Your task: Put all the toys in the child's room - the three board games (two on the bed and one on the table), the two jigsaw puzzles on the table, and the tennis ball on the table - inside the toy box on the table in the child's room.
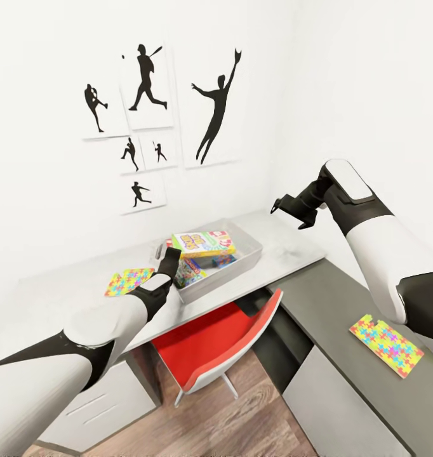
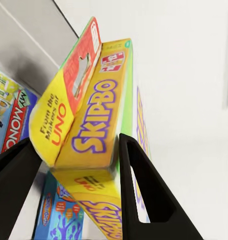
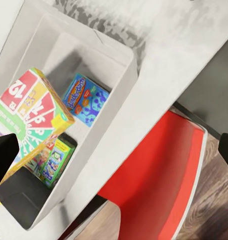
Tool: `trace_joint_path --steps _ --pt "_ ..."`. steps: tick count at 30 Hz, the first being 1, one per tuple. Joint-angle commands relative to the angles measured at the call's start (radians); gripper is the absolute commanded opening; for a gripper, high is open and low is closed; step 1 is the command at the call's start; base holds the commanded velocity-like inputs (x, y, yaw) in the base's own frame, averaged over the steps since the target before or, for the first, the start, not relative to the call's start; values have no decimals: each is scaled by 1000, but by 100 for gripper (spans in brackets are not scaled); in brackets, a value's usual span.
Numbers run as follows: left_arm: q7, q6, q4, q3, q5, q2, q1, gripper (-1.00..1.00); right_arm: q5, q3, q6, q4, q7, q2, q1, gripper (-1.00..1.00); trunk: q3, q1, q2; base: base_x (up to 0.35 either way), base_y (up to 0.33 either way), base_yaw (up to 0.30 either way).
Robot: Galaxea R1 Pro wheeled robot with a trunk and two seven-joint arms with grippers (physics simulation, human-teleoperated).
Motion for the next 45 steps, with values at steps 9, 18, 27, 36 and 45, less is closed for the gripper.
trace_joint_path --steps 9,18,27,36,45 --pt "-4 -2 -4 -3 10 -1 -2 -100 -9 6 4 -8 -8 -1 -1 100 -16 1 -2 0 0 0" --pt "-4 -2 -3 -3 10 -1 -2 100 -9 6 4 -8 -8 -1 -1 100 -26 1 -2 0 0 0" --pt "-4 -1 -3 -3 10 -1 -2 100 -9 7 4 -8 -8 -1 -1 100 -26 1 -2 0 0 0" --pt "-3 8 -4 -6 10 -1 -2 100 -9 6 4 -8 3 0 -1 100 -26 1 -2 0 0 0" --pt "-83 112 -20 -15 6 11 -8 100 -7 6 4 -8 51 -2 -1 100 -26 1 -2 0 0 0"
